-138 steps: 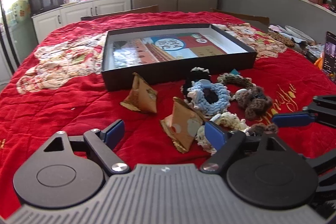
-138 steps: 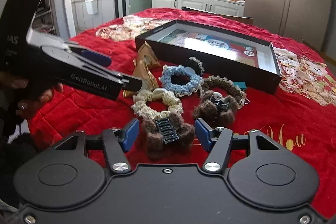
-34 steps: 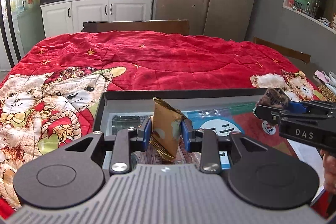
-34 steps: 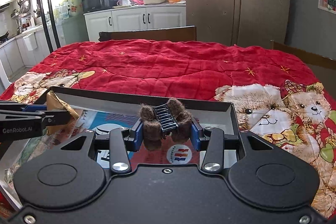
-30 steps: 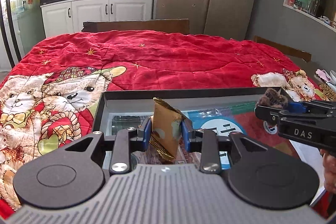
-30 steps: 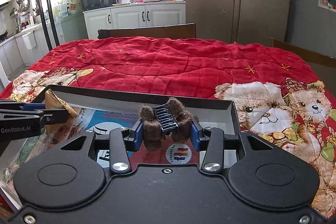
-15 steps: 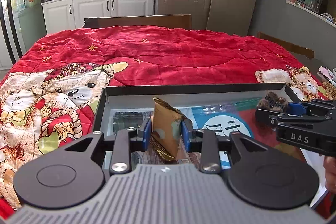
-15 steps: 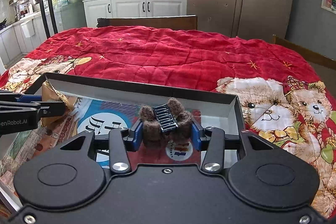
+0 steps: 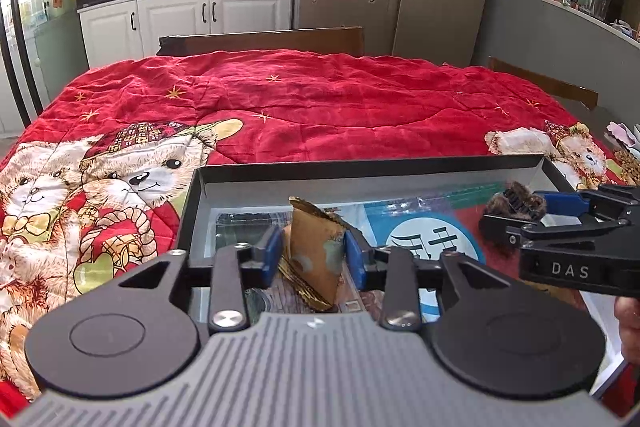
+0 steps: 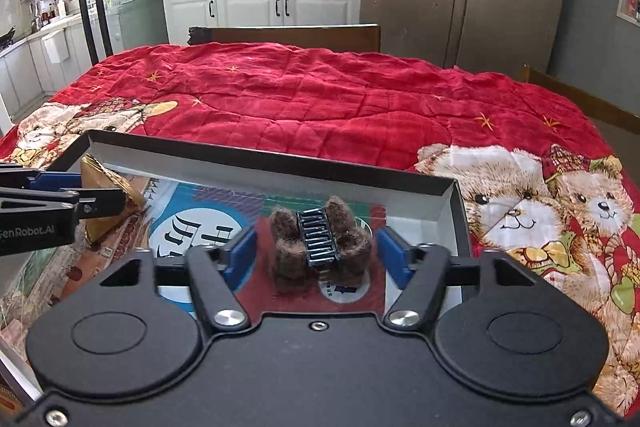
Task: Organize objects
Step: 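Carry both items into the black box and open both tools to release them, then withdraw both open tools from the box back toward the item pile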
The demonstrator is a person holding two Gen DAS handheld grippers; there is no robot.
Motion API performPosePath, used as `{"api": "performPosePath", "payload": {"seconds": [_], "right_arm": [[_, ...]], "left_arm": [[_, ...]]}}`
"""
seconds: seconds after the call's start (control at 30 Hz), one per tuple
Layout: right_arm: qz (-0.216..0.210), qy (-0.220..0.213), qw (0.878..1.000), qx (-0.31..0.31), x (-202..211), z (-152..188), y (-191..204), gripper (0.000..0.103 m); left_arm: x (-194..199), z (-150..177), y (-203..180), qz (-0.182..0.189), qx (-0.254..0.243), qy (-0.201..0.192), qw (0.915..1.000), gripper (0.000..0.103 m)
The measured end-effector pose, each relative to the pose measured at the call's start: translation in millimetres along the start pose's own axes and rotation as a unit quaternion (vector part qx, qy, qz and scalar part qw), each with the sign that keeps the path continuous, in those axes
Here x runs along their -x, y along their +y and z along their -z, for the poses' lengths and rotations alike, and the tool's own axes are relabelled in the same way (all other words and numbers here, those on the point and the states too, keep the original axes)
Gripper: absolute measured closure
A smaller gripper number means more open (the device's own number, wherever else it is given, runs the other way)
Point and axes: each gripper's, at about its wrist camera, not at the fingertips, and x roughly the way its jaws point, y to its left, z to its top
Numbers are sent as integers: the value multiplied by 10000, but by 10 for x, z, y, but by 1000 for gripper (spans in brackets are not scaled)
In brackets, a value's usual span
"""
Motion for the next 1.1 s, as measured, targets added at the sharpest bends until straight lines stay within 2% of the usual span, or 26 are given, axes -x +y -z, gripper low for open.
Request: {"api": "performPosePath", "payload": {"seconds": [0.1, 0.4, 0.7, 1.1], "right_arm": [[9, -60, 10000, 52, 18, -2, 16, 29], [-26, -291, 9996, -59, 124, -14, -15, 26], [-35, -421, 9990, -122, 274, -28, -32, 24], [-94, -500, 9987, -93, 536, -17, 9, 22]], "left_arm": [[7, -2, -1, 0, -14, -28, 10000, 38], [115, 2, -44, -55, -142, -247, 9996, 24], [240, -3, -65, -59, -158, -381, 9991, 18], [479, 2, -93, -41, -158, -550, 9984, 16]]}}
